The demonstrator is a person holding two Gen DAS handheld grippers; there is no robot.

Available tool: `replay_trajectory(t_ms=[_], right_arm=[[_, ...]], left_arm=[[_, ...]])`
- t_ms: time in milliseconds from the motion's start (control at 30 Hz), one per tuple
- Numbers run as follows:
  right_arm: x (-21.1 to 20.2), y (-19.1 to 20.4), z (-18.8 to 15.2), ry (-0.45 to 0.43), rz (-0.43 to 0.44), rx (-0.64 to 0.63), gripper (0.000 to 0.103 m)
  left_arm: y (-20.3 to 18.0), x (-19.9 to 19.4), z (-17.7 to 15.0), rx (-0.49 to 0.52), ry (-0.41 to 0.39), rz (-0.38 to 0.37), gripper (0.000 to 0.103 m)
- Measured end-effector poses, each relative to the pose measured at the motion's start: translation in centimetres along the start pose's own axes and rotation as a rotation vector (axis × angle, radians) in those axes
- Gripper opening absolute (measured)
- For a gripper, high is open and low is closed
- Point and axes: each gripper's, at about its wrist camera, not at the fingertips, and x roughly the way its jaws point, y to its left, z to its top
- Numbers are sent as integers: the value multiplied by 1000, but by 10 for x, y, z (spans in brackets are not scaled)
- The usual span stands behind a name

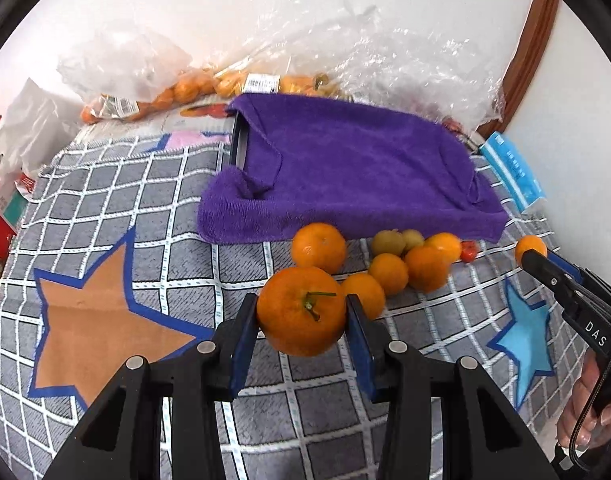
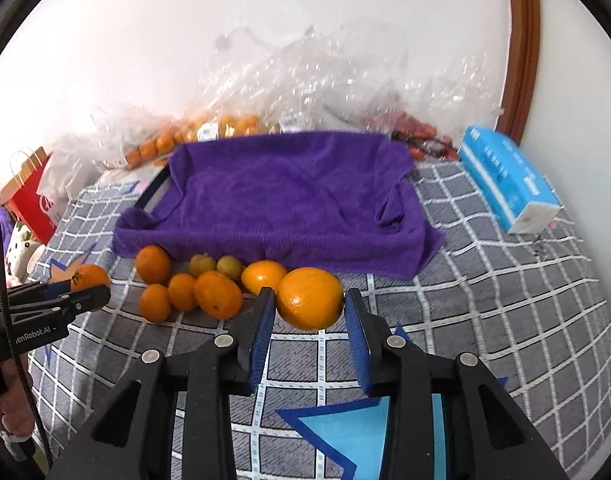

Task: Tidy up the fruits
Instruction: 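Close the left tool on the large mandarin while the right tool grasps the smooth orange, then lift the mandarin with the left tool while the right tool carries the orange over the towel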

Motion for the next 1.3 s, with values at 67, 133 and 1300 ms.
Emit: replay_trajectory(t_ms=[67, 133, 1300], right_arm=[[-7, 0, 3, -13, -4, 6, 35], [-18, 2, 8, -31, -1, 12, 35], [-75, 18, 75, -173, -21, -9, 35]], left_arm=[[-2, -8, 1, -3, -6, -14, 40], [-6, -18, 2, -4, -18, -25, 40], [-26, -111, 72, 9, -226, -47, 40]])
